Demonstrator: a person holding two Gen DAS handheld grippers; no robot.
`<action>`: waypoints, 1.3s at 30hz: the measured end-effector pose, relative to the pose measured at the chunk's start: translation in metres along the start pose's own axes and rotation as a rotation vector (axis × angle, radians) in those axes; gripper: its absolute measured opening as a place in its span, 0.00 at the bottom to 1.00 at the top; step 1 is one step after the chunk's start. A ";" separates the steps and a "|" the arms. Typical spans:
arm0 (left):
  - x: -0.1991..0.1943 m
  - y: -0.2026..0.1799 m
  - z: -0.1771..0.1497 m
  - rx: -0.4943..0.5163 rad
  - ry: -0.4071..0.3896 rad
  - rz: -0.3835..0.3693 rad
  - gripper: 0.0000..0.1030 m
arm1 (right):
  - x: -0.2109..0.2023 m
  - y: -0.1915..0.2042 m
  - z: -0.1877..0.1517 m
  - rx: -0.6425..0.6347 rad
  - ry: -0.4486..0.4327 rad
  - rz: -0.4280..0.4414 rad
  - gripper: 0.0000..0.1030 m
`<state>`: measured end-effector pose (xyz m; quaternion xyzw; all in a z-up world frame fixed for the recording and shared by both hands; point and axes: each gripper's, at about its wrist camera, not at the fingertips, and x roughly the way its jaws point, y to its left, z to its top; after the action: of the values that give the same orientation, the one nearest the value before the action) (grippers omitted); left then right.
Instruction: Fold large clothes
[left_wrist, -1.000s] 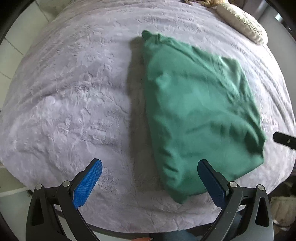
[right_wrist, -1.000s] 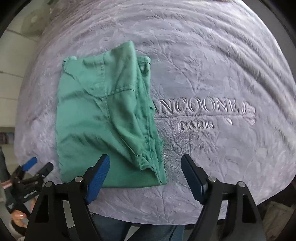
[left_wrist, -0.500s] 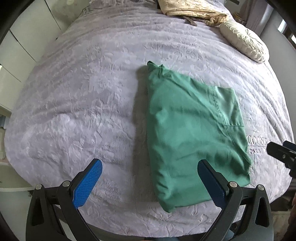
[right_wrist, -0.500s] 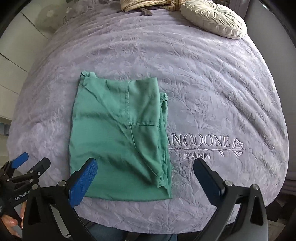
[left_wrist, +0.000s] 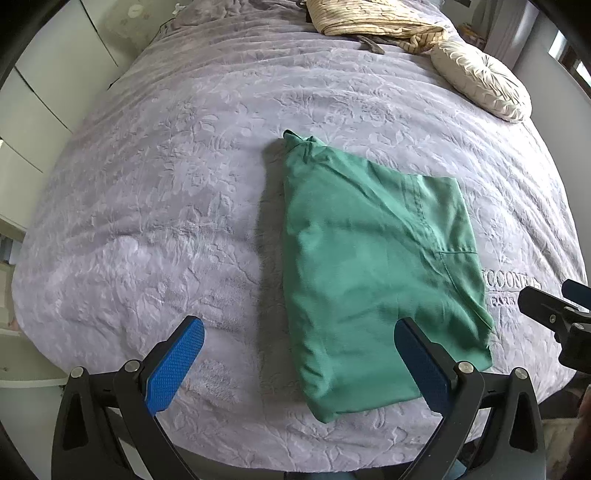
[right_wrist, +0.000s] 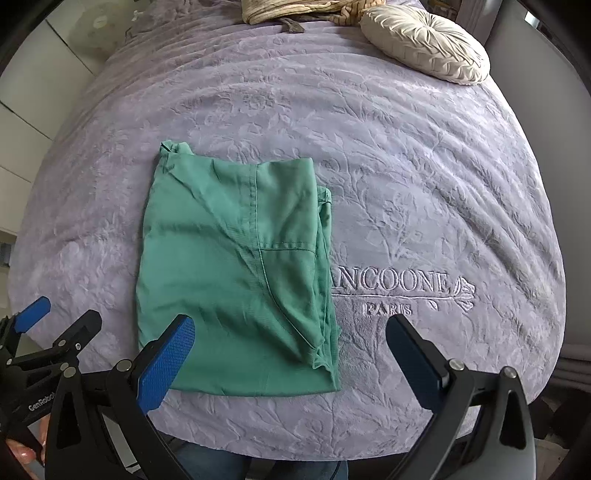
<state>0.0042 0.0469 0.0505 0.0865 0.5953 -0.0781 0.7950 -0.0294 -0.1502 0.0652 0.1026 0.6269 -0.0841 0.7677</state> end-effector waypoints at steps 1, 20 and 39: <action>0.000 -0.001 0.000 0.000 0.001 0.000 1.00 | 0.000 0.000 0.000 0.000 0.002 -0.001 1.00; 0.000 -0.004 0.000 0.004 0.007 0.014 1.00 | 0.004 0.001 -0.001 0.005 0.013 -0.025 1.00; 0.002 -0.005 0.002 0.002 0.014 0.014 1.00 | 0.005 0.000 0.001 0.001 0.008 -0.037 1.00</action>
<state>0.0055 0.0420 0.0492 0.0920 0.6002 -0.0726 0.7912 -0.0270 -0.1502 0.0608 0.0917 0.6319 -0.0983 0.7633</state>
